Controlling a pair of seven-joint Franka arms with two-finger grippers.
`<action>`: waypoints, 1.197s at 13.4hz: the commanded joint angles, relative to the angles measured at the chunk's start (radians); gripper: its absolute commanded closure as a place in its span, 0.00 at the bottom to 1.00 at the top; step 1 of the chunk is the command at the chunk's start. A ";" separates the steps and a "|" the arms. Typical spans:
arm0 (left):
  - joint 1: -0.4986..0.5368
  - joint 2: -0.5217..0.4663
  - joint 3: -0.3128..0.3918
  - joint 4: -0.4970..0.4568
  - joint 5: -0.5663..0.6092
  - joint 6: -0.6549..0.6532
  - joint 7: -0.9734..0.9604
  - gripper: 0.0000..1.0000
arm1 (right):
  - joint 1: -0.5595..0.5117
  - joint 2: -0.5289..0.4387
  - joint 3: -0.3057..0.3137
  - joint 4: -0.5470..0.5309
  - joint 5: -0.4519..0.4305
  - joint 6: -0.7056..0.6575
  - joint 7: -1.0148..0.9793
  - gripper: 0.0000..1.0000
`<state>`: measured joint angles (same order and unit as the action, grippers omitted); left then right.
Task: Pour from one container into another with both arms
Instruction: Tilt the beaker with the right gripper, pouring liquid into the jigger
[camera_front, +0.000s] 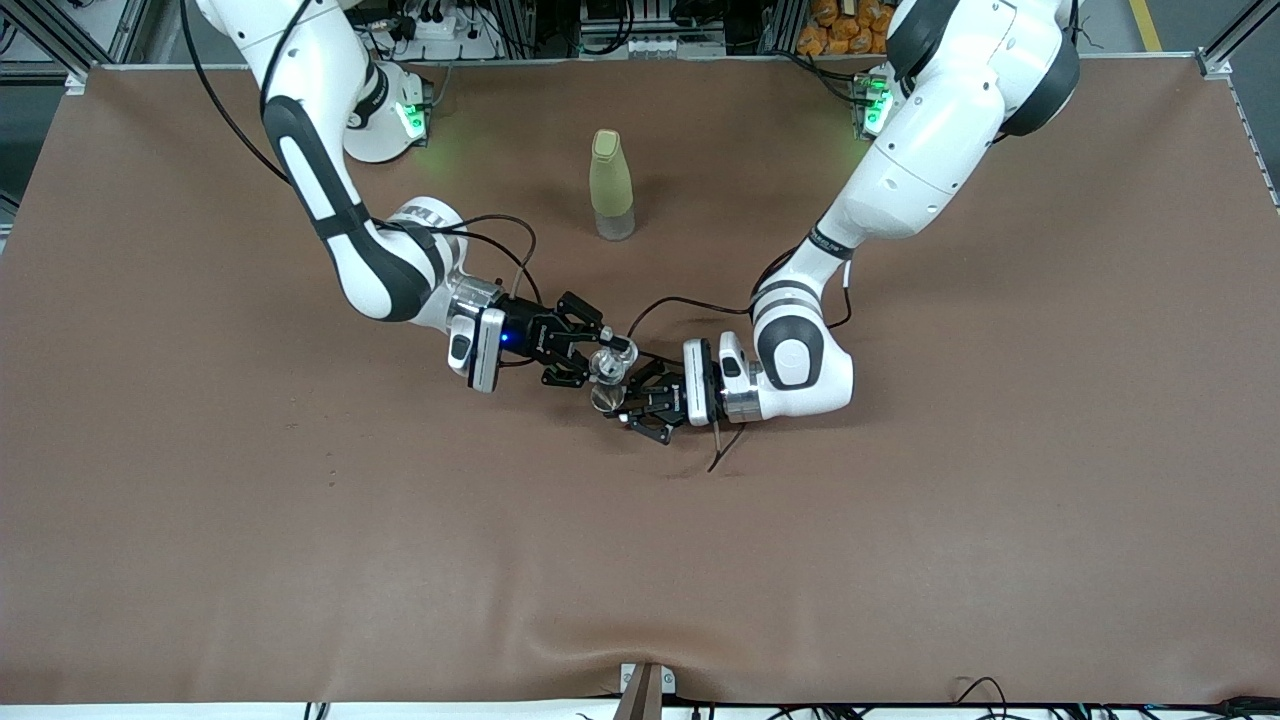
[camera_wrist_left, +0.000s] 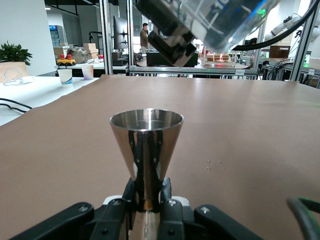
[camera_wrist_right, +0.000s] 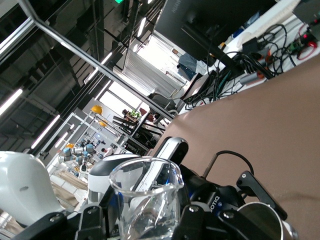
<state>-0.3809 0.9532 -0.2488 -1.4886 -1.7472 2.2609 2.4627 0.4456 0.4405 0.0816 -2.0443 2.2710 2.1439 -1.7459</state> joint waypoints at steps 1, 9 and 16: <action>0.000 0.013 -0.003 0.019 -0.011 -0.006 -0.001 1.00 | 0.021 -0.003 -0.008 0.003 0.036 0.059 0.055 0.84; -0.001 0.015 -0.003 0.021 -0.011 -0.006 -0.005 1.00 | 0.062 -0.005 -0.008 0.012 0.101 0.128 0.187 0.84; -0.004 0.015 -0.003 0.021 -0.012 -0.006 -0.007 1.00 | 0.062 -0.006 -0.008 0.012 0.104 0.151 0.265 0.84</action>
<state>-0.3815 0.9583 -0.2494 -1.4886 -1.7472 2.2602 2.4627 0.4934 0.4434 0.0812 -2.0379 2.3474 2.2799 -1.5092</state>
